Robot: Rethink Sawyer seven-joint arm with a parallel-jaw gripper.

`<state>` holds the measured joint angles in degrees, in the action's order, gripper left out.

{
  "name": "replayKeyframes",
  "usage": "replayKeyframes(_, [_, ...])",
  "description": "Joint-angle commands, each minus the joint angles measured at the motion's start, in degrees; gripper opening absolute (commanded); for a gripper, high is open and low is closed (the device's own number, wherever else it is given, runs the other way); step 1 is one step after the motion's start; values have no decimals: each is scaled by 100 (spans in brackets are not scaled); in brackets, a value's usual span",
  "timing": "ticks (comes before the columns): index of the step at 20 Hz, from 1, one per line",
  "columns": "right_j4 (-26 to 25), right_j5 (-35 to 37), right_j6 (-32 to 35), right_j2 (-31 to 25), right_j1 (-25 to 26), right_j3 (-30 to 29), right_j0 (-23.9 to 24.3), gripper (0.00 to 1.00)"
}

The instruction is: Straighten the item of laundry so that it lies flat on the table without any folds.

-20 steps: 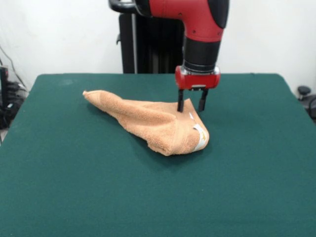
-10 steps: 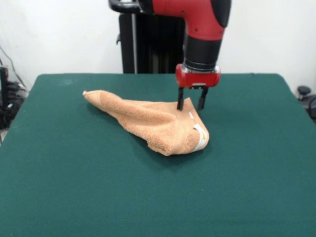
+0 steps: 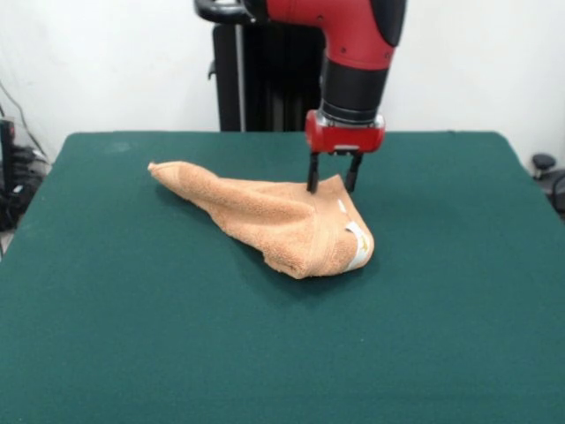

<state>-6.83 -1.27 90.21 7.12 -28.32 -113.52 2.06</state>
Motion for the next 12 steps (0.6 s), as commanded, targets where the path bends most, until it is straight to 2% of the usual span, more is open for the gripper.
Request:
replayKeyframes(1, [86,-393,1202,-57,98,-135,-228,100])
replayKeyframes(12, [284,-770,1525,-13,60,-414,-109,100])
